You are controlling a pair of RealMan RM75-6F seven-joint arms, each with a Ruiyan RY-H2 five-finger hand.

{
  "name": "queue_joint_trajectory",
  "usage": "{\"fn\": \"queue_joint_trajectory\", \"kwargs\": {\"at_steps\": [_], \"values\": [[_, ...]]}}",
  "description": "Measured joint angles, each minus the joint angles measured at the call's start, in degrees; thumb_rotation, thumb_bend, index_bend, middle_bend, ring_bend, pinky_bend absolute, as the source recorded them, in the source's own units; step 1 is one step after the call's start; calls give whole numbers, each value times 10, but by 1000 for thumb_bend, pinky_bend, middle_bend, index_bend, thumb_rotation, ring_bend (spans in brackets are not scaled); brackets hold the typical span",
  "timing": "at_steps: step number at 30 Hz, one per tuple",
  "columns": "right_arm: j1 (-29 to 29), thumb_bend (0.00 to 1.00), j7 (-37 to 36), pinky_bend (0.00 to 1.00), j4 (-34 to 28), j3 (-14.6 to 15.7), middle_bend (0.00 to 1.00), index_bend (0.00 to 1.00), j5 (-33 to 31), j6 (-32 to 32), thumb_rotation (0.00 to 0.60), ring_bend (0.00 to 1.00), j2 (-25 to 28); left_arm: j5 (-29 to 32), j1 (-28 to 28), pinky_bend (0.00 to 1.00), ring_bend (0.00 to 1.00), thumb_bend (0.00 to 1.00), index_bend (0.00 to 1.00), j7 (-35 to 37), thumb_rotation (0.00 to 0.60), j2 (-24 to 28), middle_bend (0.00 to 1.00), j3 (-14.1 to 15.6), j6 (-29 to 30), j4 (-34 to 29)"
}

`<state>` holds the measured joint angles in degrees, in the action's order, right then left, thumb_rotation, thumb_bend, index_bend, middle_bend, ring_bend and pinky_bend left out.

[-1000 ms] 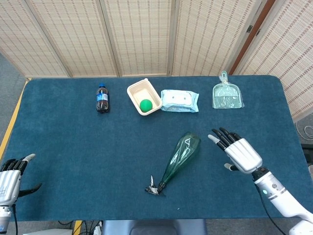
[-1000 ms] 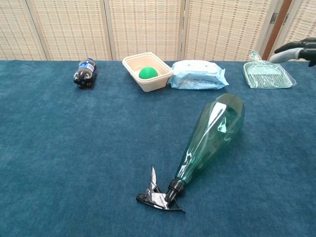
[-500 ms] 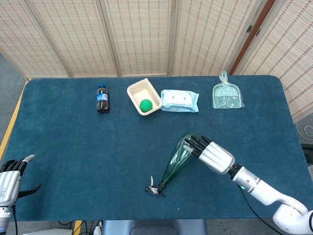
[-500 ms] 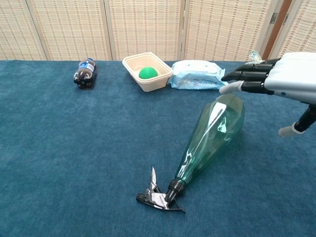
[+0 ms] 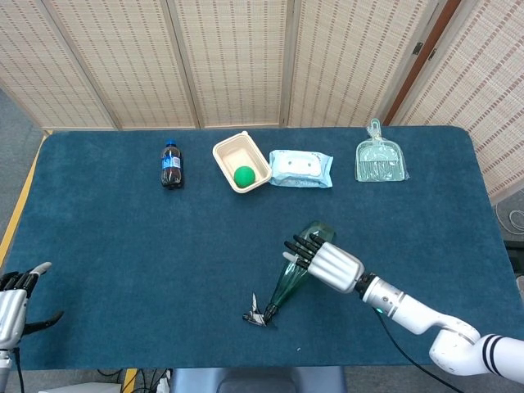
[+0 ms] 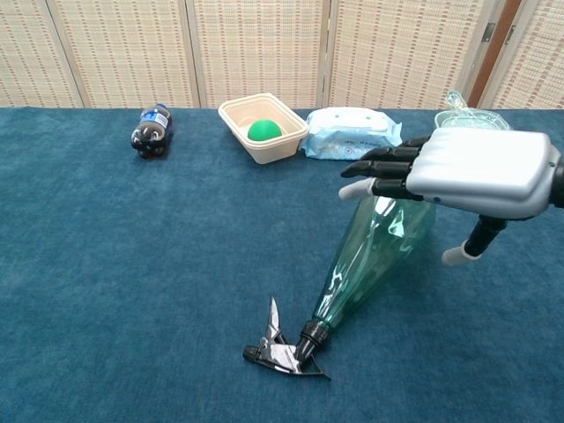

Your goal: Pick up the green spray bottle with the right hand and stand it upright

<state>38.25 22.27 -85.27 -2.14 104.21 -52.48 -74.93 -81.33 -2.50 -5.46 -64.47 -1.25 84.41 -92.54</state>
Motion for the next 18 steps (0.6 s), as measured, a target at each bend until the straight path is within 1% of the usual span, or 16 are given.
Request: {"fn": "queue_joint_trajectory", "kwargs": {"at_steps": [12,18], "values": [[38,0,-5,146,44,5,35,107,-16,29,600,0,-51,3,10,191,286,0,180,16,600,2,287,2,3,11],[51,0,-5,144,50,10,35,107,-30,43,600,0,-68,4,15,194,287,0,180,22,600,1,289,3,5,16]]}}
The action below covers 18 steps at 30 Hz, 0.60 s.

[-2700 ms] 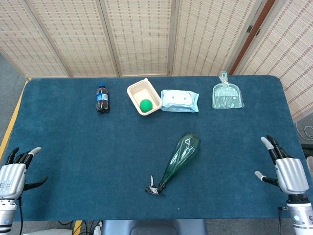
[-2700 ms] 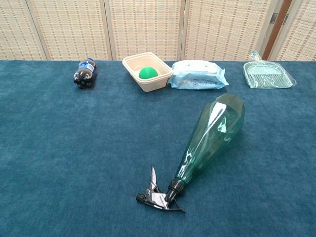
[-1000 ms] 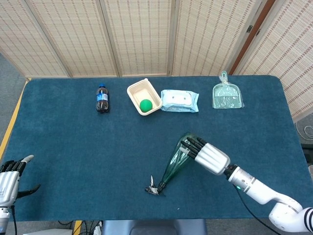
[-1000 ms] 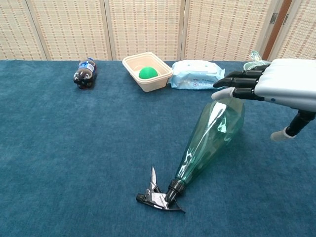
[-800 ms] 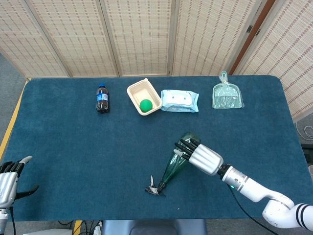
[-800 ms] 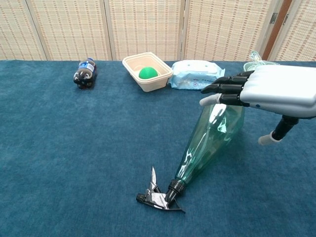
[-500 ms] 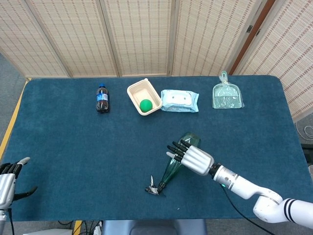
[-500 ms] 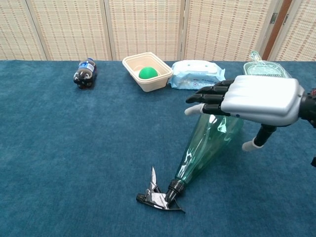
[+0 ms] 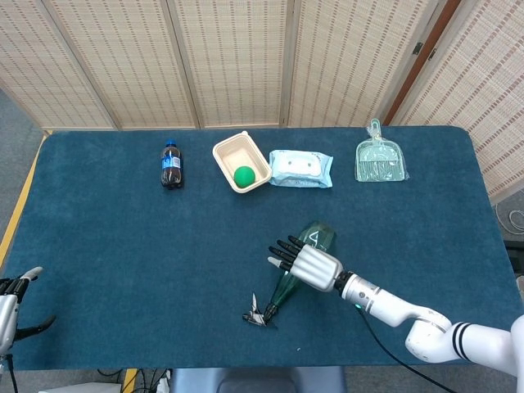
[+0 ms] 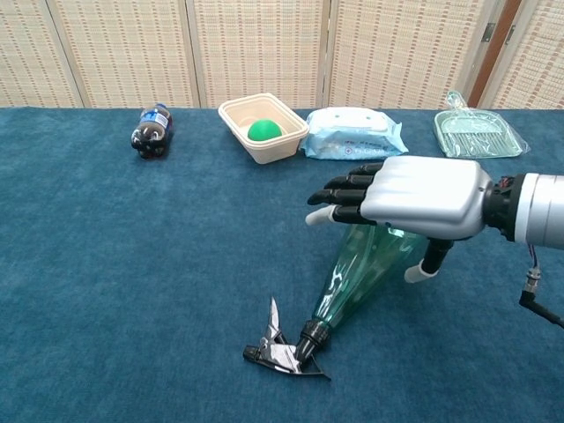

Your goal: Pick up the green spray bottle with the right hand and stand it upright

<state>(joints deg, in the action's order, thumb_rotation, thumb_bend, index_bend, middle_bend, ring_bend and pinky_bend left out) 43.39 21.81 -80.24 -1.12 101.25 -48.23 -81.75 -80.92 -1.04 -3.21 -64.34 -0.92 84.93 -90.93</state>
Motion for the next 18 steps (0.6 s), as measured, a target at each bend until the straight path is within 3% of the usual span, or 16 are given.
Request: {"fn": "queue_joint_trajectory", "kwargs": {"at_steps": [18], "values": [[24,0,-37,144,7,20,163,175,-1,-6,600,59,-29,-1,7,204,290,0,180,9,600,0,290,0,2,6]]}}
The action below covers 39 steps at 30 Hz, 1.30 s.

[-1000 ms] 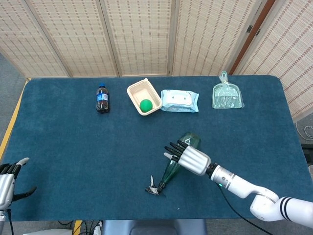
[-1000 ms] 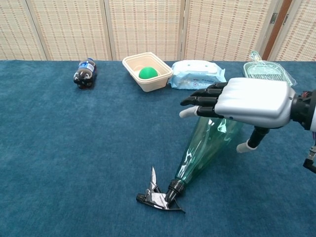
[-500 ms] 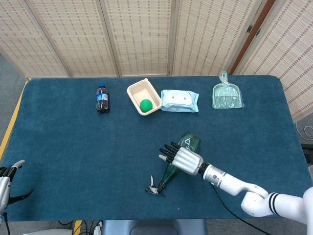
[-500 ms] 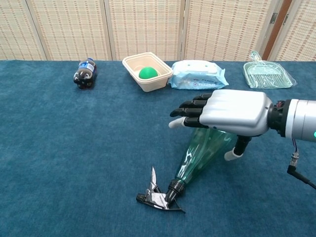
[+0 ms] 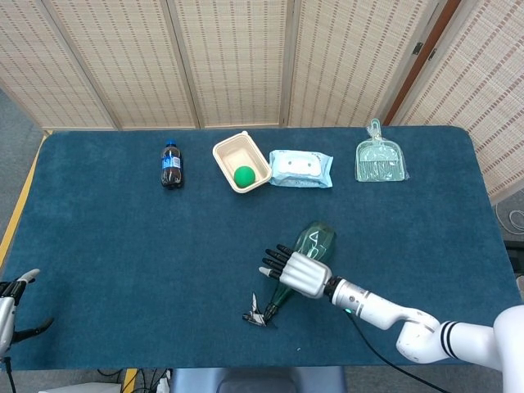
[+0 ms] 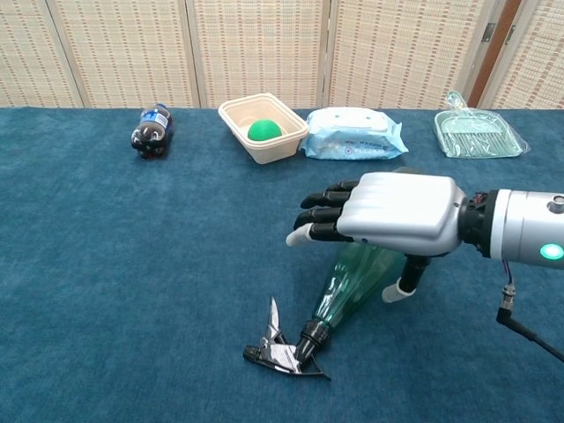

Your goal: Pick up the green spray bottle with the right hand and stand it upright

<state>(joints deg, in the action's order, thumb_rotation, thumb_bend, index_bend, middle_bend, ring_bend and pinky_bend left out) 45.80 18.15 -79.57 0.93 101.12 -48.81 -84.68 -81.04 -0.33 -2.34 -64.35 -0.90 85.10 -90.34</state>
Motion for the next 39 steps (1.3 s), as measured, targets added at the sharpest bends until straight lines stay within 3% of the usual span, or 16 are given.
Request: {"fn": "queue_joint_trajectory", "kwargs": {"at_steps": [21,34,39], "values": [[24,43,-10,145,27,12,291,285,-12,13,600,185,-32,0,8,221,292,0,180,13,600,2,300,0,2,8],[25,67,-11,235,39,17,534,510,-12,-6,600,419,-40,-1,10,237,292,0,180,14,600,1,300,-1,3,9],[19,67,-11,265,36,14,580,538,-17,-21,600,467,-34,0,10,247,292,0,180,14,600,2,301,-1,1,9]]}}
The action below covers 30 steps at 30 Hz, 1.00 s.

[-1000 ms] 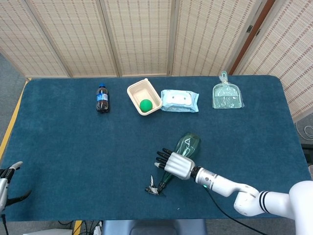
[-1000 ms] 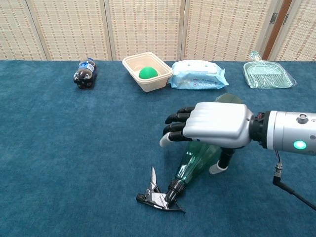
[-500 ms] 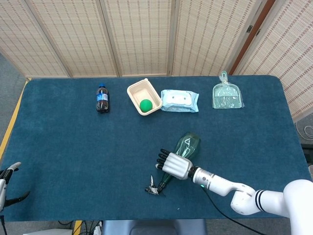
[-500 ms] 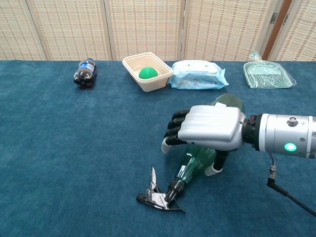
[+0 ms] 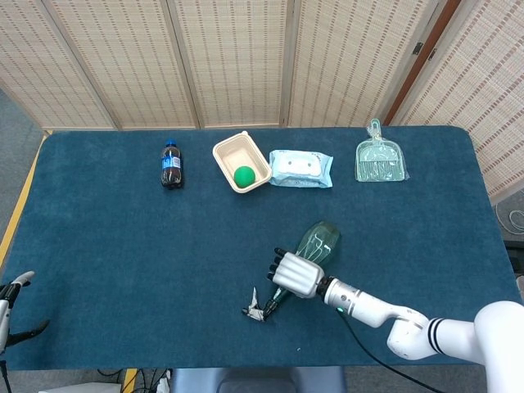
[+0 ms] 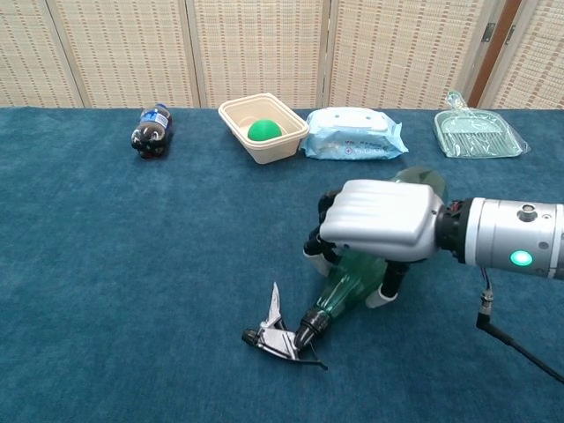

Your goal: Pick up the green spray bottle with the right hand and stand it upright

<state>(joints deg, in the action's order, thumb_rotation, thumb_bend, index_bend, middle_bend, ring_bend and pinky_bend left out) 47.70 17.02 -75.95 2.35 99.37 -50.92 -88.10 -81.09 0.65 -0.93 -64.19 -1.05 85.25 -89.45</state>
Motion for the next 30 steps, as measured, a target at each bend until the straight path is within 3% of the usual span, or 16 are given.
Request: {"fn": "queue_joint_trajectory", "kwargs": {"at_steps": [14,20,27,30], "values": [[-69,79,-46,302,-56,-35,613,540,-55,-125,600,500,56,-4,-9,261,292,0,180,-18,600,0,301,-4,-6,-13],[-112,81,-133,302,-77,-57,613,540,-85,-192,600,501,73,-6,-16,263,292,0,180,-33,600,0,301,-4,-14,-23],[-165,84,-286,315,-81,-87,613,540,-118,-276,600,501,64,-6,-22,266,292,0,180,-43,600,1,301,-5,-20,-32],[-183,129,-358,317,-76,-96,613,540,-128,-301,600,501,53,-6,-24,266,292,0,180,-46,600,0,301,-5,-22,-35]]}}
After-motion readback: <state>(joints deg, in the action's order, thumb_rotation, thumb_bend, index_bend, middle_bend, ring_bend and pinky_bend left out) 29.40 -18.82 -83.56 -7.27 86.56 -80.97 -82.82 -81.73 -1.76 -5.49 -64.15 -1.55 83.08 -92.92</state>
